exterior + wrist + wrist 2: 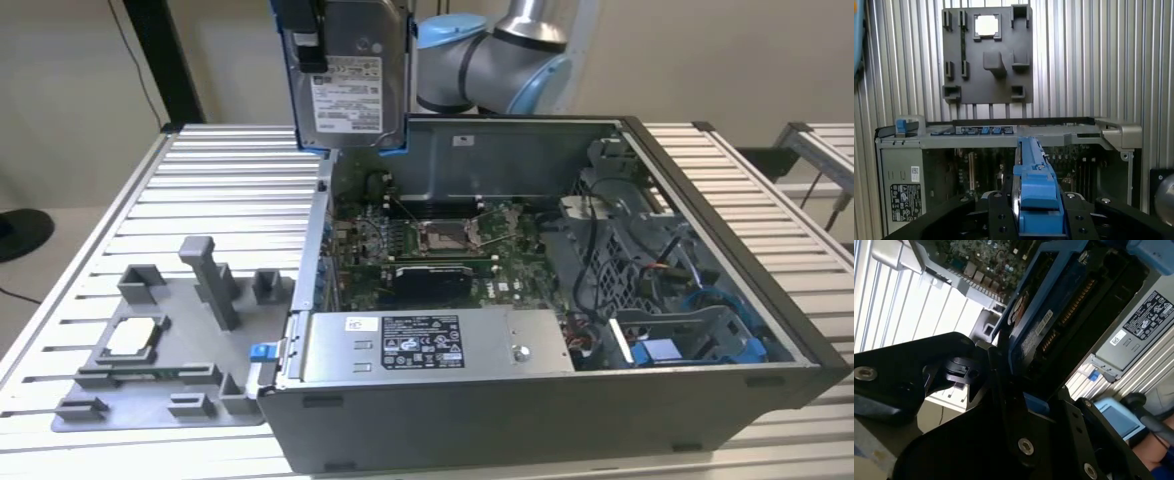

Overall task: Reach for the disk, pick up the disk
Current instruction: 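Pick up the disk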

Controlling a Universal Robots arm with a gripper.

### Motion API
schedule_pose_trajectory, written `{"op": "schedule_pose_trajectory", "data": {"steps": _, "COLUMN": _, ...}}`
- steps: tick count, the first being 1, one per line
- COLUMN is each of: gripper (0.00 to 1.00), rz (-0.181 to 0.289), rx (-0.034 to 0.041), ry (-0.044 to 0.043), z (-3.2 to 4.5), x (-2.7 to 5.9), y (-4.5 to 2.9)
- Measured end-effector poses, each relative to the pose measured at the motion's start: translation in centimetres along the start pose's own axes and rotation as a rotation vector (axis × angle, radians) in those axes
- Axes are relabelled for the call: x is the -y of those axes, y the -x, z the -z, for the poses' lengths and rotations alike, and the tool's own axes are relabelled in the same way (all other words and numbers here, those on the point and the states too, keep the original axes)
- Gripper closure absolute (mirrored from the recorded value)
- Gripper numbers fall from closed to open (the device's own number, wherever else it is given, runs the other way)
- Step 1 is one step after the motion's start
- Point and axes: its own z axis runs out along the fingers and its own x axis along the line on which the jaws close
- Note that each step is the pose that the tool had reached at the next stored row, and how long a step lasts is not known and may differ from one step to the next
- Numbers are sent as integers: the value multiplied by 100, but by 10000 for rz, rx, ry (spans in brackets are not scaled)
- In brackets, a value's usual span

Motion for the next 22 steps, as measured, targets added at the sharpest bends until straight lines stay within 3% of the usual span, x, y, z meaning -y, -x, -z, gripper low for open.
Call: {"op": "schedule_pose_trajectory", "data": {"steps": 22, "gripper": 100, "rz": 0, "rx": -3, "ry": 33, "z": -6, "x": 715, "y": 39}}
